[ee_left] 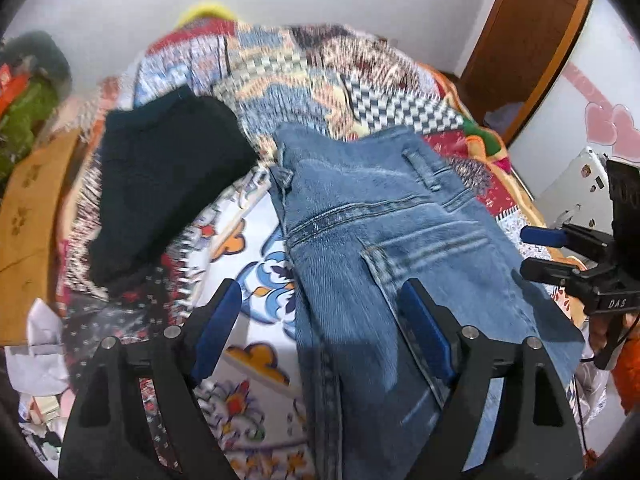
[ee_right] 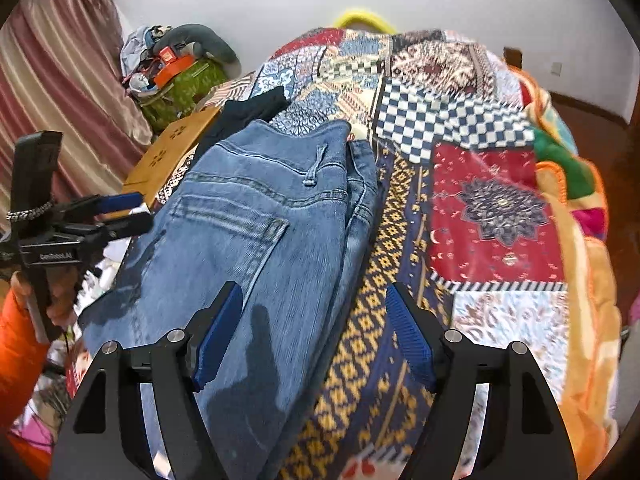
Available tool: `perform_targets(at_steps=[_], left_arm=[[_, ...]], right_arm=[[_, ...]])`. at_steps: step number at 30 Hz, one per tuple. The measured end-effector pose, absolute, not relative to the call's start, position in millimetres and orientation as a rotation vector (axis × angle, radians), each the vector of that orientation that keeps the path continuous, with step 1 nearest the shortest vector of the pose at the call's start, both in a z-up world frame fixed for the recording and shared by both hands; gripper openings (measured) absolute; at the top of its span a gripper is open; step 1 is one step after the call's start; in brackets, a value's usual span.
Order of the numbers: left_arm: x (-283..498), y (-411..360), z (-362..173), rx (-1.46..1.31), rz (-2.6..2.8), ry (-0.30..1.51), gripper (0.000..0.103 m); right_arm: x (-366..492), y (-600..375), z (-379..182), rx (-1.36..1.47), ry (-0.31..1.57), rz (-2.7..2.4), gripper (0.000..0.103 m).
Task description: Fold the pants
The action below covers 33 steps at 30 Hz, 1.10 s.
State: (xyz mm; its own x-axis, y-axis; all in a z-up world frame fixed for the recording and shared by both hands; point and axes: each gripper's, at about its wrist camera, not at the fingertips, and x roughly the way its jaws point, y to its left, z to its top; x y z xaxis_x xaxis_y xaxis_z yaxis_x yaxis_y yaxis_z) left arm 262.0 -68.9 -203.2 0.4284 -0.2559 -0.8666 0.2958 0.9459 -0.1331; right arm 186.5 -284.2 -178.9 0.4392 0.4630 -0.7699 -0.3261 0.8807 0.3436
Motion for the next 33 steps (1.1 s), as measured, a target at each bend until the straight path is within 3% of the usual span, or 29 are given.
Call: perform_targets(at_steps=[3, 7, 16, 18, 22, 25, 33], left_arm=[[280, -66, -220, -0.058, -0.404, 1.152, 0.083], [292, -67, -232, -0.076, -0.448, 1.200, 0.097], [309, -89, -246, -0.134, -0.578, 1.241, 0.097], [313, -91, -245, -0.156, -0.582, 1.249, 0.091], [309, -85, -238, -0.192, -0.566, 1.243, 0.072], [291, -85, -225, -0.128, -0.566, 1.193, 0.066], [247, -67, -181, -0.077, -0.497, 1.049, 0.054]], right_arm=[[201, -281, -198, 0.199, 1.061, 0.509, 0.071], [216, -283, -214, 0.309, 1.106, 0.576, 0.071], [238, -269, -224, 0.362, 1.139, 0.672, 0.078], [241, -267, -224, 0.370, 1.142, 0.684, 0.075], [242, -267, -219, 0.354, 1.132, 0.689, 0.052], [238, -267, -210, 0.327, 1.107, 0.686, 0.037], [208, -253, -179, 0.236, 1.005, 0.728, 0.029]])
